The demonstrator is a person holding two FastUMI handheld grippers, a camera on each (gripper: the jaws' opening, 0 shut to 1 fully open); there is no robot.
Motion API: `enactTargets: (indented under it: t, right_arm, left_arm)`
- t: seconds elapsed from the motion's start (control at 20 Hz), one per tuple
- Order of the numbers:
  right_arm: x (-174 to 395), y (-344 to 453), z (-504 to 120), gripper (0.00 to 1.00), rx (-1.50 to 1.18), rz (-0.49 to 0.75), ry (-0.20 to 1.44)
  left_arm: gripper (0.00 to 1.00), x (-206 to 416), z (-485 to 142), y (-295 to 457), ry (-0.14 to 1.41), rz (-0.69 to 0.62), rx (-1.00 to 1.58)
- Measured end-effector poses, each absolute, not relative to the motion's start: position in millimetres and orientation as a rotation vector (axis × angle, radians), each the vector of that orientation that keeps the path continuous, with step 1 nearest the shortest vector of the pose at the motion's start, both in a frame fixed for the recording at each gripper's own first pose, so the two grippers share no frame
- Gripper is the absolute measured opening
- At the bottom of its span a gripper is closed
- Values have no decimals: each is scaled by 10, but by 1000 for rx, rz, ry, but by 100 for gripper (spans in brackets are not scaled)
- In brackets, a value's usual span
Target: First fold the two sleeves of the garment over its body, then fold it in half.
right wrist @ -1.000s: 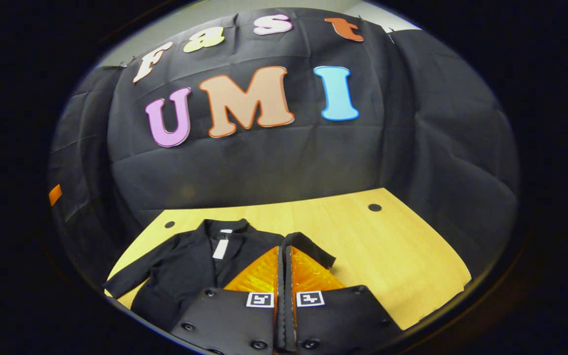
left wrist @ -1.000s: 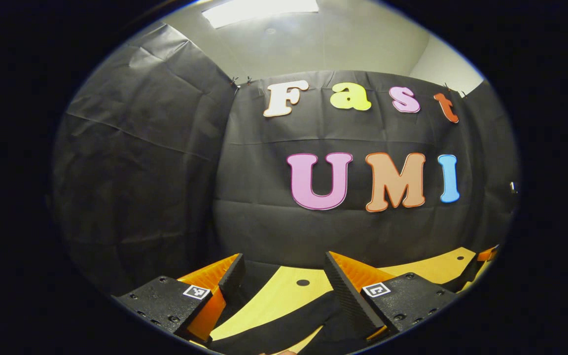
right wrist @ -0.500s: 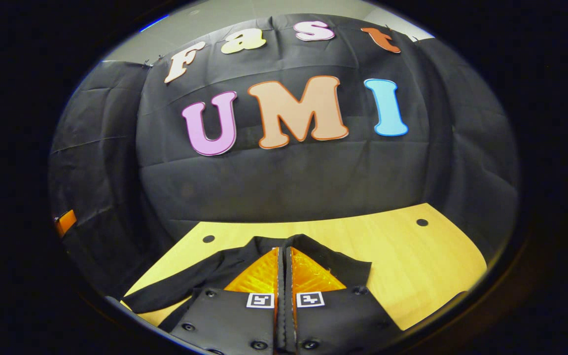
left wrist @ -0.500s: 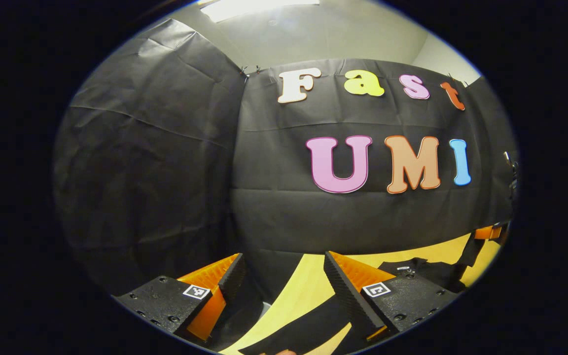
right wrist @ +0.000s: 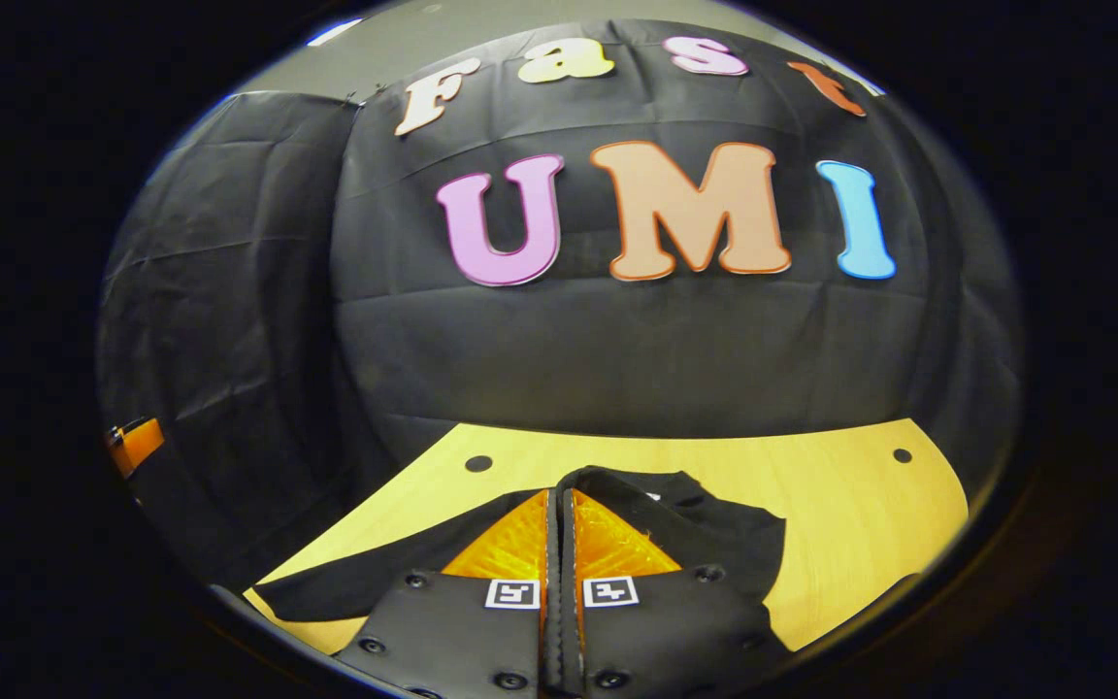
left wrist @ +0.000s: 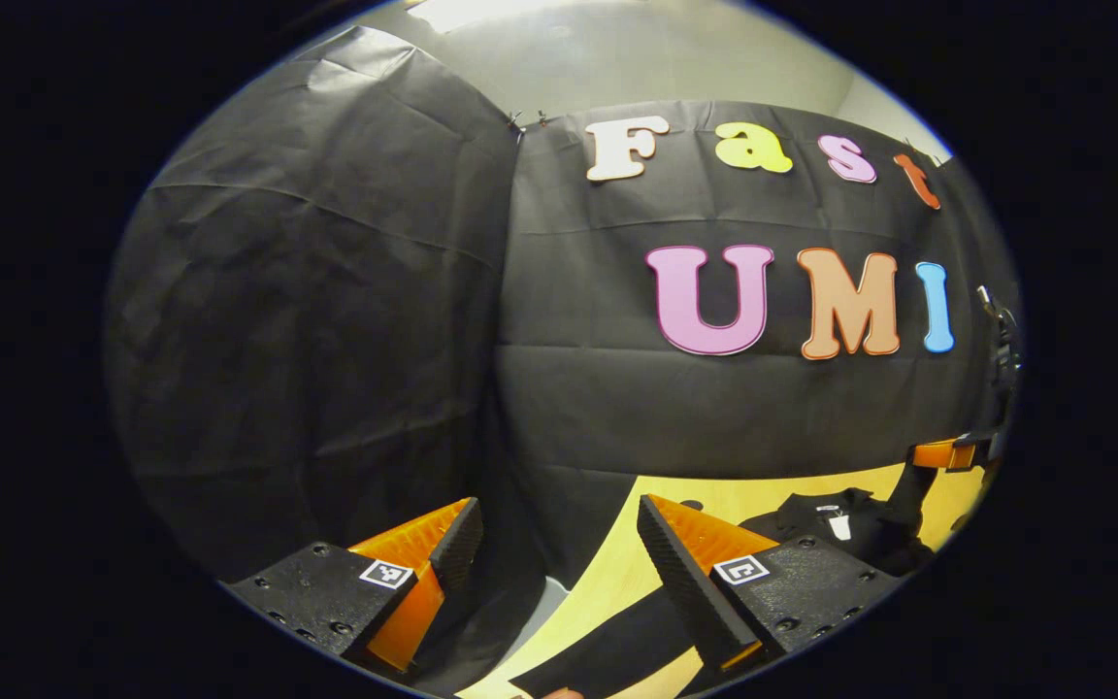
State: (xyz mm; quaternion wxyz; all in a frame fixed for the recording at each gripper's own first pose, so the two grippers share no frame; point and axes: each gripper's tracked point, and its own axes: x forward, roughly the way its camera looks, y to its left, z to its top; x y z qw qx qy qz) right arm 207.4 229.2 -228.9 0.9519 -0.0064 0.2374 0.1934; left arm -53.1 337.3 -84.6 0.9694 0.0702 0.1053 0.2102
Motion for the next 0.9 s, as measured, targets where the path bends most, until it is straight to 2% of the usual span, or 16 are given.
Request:
enactTargets:
  t: [0.2, 0.3, 0.4, 0.45, 0.5, 0.6, 0.7, 0.75, 0.9]
  right_arm:
    - [2167, 2598, -2531, 2, -34, 415, 534]
    - [2178, 2707, -2643, 6, -18, 419, 579]
    - [2254, 2710, -2535, 63, -11, 383, 535]
    - [2299, 2715, -2445, 92, -13, 377, 496]
    - [2295, 2722, -2336, 99, -18, 378, 457]
    - [2294, 2675, -2270, 98, -41, 383, 422]
    - [2263, 2561, -2257, 96, -63, 369, 423]
    - [2264, 2499, -2255, 98, -71, 359, 423]
    - [2233, 2335, -2215, 96, -81, 330, 419]
  left_arm:
    - [99, -608, -964, 3512, 245, 453, 143]
    - [99, -655, -1065, 3552, 272, 458, 147]
    - [99, -690, -1216, 3555, 316, 442, 140]
    - [96, -705, -1312, 3573, 341, 435, 133]
    - [96, -719, -1405, 3587, 370, 427, 121]
    - [93, -751, -1625, 3594, 438, 410, 74]
    - [100, -807, -1843, 3642, 496, 418, 28]
    - [100, -825, -1933, 3635, 521, 420, 9]
    - [94, -896, -2231, 3594, 621, 406, -23]
